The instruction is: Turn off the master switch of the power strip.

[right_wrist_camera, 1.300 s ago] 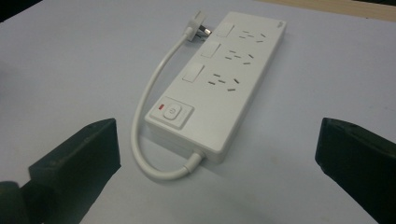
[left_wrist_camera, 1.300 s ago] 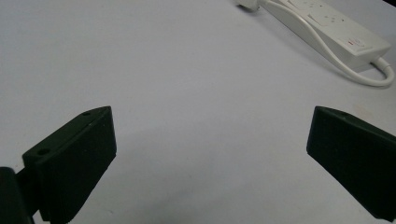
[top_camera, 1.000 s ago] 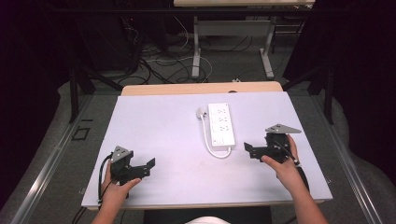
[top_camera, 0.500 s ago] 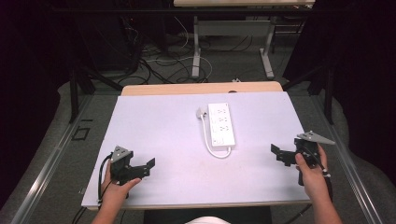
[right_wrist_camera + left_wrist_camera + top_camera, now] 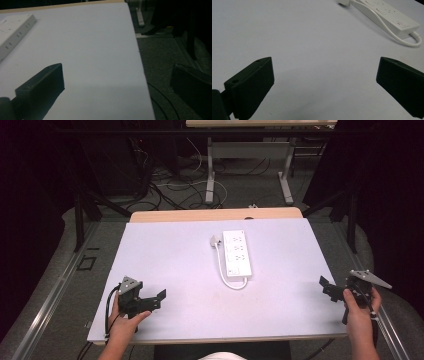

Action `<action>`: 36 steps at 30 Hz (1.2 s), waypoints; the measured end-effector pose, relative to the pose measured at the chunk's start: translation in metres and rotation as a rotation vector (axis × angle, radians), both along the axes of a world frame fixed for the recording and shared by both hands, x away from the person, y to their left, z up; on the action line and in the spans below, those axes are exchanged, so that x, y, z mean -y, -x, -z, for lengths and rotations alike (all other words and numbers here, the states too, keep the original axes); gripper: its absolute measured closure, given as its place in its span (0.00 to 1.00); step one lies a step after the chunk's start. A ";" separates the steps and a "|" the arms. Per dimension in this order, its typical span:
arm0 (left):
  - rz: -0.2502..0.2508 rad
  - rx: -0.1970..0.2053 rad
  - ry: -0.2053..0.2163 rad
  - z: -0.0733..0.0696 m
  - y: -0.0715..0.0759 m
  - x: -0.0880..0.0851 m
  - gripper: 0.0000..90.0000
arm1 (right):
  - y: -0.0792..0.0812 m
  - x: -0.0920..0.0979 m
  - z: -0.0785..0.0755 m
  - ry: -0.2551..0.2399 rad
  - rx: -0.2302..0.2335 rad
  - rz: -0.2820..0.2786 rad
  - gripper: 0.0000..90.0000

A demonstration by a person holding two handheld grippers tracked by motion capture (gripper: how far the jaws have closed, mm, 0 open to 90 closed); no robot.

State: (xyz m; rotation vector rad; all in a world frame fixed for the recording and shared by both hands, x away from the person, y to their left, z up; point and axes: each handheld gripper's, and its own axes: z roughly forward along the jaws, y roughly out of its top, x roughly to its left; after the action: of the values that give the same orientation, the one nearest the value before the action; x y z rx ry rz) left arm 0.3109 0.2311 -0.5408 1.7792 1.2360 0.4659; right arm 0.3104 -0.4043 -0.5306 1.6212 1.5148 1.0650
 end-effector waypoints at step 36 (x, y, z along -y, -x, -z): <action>0.002 -0.001 -0.003 0.000 0.000 -0.001 0.02 | 0.018 0.047 0.030 0.049 -0.076 0.087 0.00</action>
State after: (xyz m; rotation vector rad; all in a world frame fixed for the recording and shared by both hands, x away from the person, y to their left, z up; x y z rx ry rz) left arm 0.3113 0.2319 -0.5409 1.7829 1.2349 0.4655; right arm 0.2928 -0.4516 -0.5607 1.6952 1.4931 0.9219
